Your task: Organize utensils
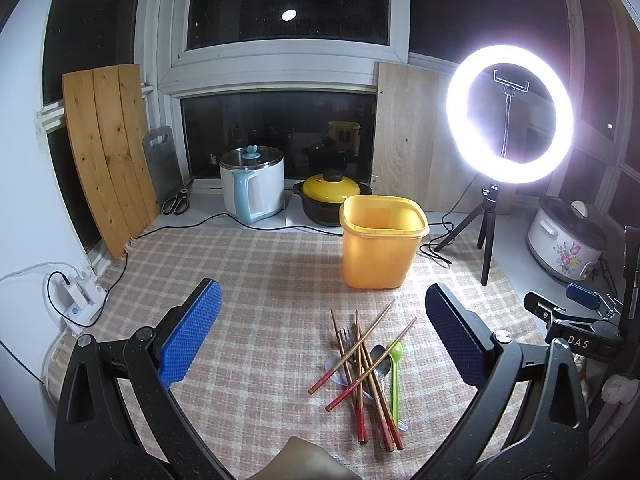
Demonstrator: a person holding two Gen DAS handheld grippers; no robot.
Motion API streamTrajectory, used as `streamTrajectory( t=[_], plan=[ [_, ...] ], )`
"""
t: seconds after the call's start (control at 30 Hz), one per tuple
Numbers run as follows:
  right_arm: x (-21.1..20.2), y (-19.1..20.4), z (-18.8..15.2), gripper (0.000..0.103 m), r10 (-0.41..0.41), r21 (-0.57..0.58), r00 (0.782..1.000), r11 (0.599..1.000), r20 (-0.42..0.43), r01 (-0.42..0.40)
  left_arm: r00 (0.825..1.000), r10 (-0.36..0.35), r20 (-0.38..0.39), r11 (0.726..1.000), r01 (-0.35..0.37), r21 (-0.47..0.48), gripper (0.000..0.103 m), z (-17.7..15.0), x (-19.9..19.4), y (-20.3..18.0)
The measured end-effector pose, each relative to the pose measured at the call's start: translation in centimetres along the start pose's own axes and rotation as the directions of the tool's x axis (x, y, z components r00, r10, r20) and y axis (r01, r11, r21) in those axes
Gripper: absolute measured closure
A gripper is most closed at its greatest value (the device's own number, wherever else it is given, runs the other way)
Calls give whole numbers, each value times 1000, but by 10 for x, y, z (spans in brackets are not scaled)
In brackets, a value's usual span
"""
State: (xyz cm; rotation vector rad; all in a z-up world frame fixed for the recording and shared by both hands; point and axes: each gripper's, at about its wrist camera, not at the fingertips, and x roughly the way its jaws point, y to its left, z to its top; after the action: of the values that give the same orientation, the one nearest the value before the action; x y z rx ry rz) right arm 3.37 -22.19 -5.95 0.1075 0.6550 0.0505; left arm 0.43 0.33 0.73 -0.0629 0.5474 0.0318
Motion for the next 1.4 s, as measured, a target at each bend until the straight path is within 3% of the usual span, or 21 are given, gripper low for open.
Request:
streamTrajectory(
  t=[0.37, 0.57, 0.73, 0.93, 1.17, 1.3, 1.4],
  plan=[
    [3, -4, 2, 1, -17, -2, 1000, 1000, -4, 17, 1000, 4, -12, 1000, -4, -6, 0, -3, 4, 1],
    [14, -5, -1, 1, -19, -48, 999, 999, -35, 18, 997, 64, -32, 998, -65, -27, 0, -11, 14, 11],
    [30, -8, -9, 1, 3, -80, 996, 997, -87, -10, 985, 144, -92, 988, -148, -44, 0, -25, 27, 29],
    [44, -11, -14, 1, 59, -48, 991, 997, -123, -66, 975, 162, -156, 986, -165, -11, 0, -37, 44, 45],
    [64, -6, -13, 1, 60, 29, 979, 998, -194, -55, 983, 23, -183, 1000, -19, 24, 0, -37, 71, 55],
    [77, -3, -17, 1, 99, 120, 963, 990, -249, -71, 972, -93, -217, 992, 109, 61, 1, -31, 92, 48],
    [87, 0, -21, 1, 118, 185, 955, 980, -271, -69, 949, -172, -263, 973, 206, 107, 12, -27, 110, 36]
  ],
)
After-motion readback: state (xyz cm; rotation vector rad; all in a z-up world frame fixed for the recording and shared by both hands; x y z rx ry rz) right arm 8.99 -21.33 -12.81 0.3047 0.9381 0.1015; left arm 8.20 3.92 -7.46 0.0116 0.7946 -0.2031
